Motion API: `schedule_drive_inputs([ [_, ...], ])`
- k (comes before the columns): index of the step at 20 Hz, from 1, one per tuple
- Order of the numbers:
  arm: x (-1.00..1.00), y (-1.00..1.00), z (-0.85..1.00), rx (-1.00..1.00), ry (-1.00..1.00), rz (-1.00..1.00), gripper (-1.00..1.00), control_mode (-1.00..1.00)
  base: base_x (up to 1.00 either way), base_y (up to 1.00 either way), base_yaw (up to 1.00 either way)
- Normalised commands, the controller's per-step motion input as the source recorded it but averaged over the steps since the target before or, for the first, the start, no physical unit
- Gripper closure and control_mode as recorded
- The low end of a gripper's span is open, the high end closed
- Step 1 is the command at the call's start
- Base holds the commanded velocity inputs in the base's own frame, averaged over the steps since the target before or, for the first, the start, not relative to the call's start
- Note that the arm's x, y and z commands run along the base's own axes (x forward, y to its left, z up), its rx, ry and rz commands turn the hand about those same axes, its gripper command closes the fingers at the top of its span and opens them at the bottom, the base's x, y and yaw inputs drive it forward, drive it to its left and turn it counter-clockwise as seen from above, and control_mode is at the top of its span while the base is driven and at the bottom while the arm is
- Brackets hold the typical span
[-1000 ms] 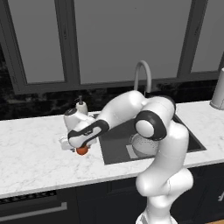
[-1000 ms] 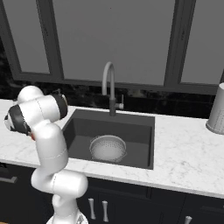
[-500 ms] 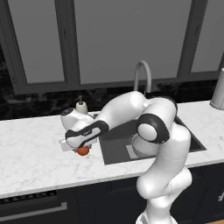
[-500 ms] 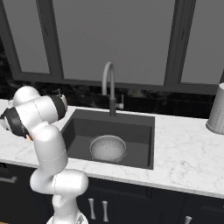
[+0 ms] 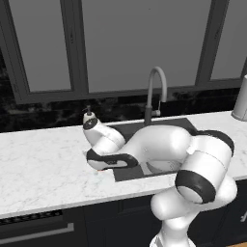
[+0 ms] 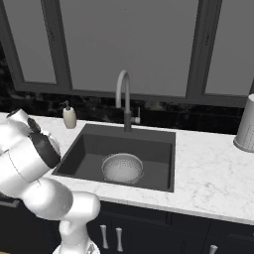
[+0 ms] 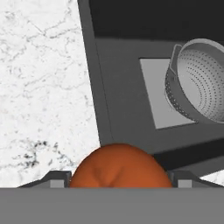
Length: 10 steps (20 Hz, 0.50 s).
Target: Put the colander in the sink, put the orange in the colander, and turn on the sink faucet and pour water over the colander.
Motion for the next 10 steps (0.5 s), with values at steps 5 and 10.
schedule_drive_inputs([
  [5,-0.05,-1.00,0.33,0.00,-0.08,-0.05,1.00,-1.00,0.00,0.00,0.00],
  [10,0.07,-1.00,0.19,0.02,0.00,-0.06,1.00,-1.00,0.00,0.00,0.00],
])
